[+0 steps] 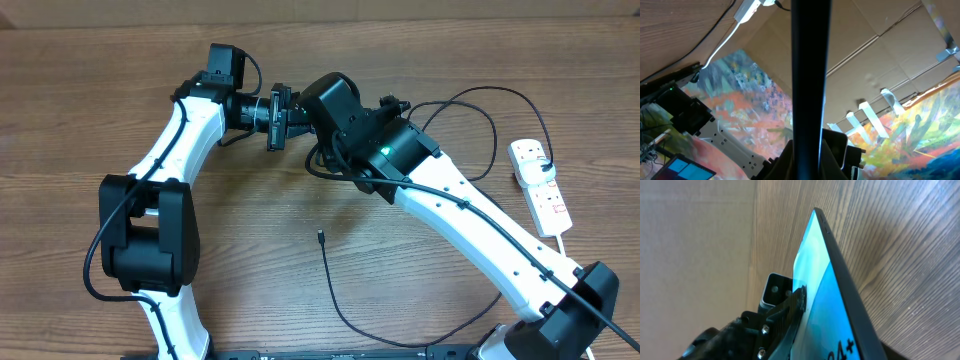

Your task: Plug charger to phone and switch on socket

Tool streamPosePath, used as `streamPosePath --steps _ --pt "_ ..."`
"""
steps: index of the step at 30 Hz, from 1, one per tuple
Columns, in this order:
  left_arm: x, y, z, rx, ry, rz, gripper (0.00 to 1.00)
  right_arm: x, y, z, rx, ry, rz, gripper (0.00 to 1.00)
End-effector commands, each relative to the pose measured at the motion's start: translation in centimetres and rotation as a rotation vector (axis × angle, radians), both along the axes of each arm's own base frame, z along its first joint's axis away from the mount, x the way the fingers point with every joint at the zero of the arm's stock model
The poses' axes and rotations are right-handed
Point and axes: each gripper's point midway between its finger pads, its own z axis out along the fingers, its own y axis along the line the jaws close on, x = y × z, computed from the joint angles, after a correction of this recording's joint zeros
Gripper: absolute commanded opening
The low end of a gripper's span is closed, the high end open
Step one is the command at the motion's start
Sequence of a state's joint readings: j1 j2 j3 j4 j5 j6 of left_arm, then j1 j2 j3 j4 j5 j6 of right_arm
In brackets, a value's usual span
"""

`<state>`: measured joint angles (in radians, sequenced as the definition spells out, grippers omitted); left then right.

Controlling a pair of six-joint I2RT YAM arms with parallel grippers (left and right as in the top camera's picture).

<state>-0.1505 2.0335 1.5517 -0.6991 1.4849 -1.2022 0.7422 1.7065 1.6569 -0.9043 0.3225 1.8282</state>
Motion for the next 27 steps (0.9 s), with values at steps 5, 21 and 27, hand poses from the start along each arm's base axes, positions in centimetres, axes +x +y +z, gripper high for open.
streamPosePath --steps 5,21,27 --pt "0.5 -0.2 -0.2 0.037 -0.067 0.009 0.04 1.1 -1.4 3.7 -0.119 -0.142 0.076 0.93" --pt "3.4 0.1 -1.2 0.160 -0.549 0.044 0.04 1.1 -15.1 2.9 -0.381 0.022 0.381 1.00" --pt "5.0 2.0 1.9 0.301 -0.807 0.098 0.04 -1.7 -19.3 0.6 -0.461 0.166 0.594 1.00"
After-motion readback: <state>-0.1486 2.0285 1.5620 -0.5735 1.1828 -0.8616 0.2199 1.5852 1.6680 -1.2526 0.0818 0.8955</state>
